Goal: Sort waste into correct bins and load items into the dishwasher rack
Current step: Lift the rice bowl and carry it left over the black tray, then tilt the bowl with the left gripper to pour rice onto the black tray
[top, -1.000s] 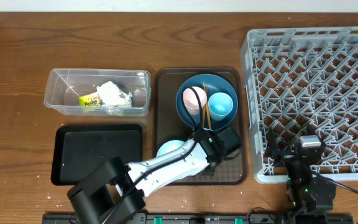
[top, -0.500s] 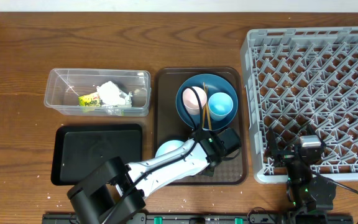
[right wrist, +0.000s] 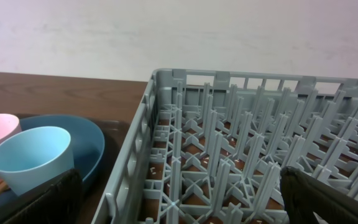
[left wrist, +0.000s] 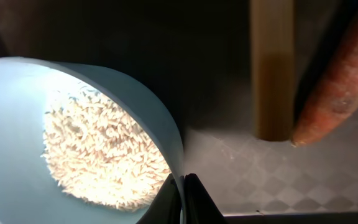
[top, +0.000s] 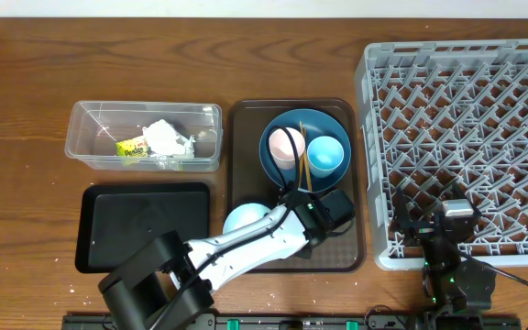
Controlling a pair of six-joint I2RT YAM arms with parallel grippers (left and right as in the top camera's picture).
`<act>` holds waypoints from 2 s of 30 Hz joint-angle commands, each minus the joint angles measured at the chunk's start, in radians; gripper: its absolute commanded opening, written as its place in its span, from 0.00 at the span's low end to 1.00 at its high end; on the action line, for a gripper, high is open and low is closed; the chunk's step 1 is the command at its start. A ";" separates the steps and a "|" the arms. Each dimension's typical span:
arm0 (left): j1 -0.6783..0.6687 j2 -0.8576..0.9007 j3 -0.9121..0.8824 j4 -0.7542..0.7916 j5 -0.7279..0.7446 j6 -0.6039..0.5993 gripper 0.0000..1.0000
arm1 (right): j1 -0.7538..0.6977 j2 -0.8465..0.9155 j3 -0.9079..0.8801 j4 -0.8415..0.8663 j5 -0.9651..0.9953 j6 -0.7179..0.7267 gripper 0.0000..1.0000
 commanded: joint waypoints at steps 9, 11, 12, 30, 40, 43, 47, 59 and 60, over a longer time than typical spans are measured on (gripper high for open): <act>-0.002 -0.109 0.000 -0.021 -0.115 0.001 0.06 | -0.006 -0.003 -0.001 -0.004 0.003 -0.004 0.99; -0.002 -0.124 0.000 -0.027 -0.136 0.000 0.06 | -0.006 -0.003 -0.001 -0.004 0.003 -0.004 0.99; -0.002 -0.132 0.000 -0.034 -0.151 0.000 0.06 | -0.006 -0.003 -0.002 -0.004 0.003 -0.004 0.99; 0.146 -0.368 0.000 -0.198 -0.280 0.010 0.06 | -0.006 -0.003 -0.001 -0.004 0.003 -0.004 0.99; 0.440 -0.484 0.000 -0.214 -0.082 0.177 0.06 | -0.006 -0.003 -0.002 -0.004 0.003 -0.004 0.99; 0.564 -0.513 0.000 -0.213 0.025 0.252 0.06 | -0.006 -0.003 -0.002 -0.004 0.003 -0.004 0.99; 0.741 -0.534 0.000 -0.215 0.227 0.381 0.06 | -0.006 -0.003 -0.001 -0.004 0.003 -0.004 0.99; 1.157 -0.535 -0.003 -0.273 0.523 0.613 0.06 | -0.006 -0.003 -0.001 -0.004 0.003 -0.004 0.99; 1.183 -0.535 -0.005 -0.276 0.527 0.613 0.06 | -0.006 -0.003 -0.001 -0.004 0.003 -0.004 0.99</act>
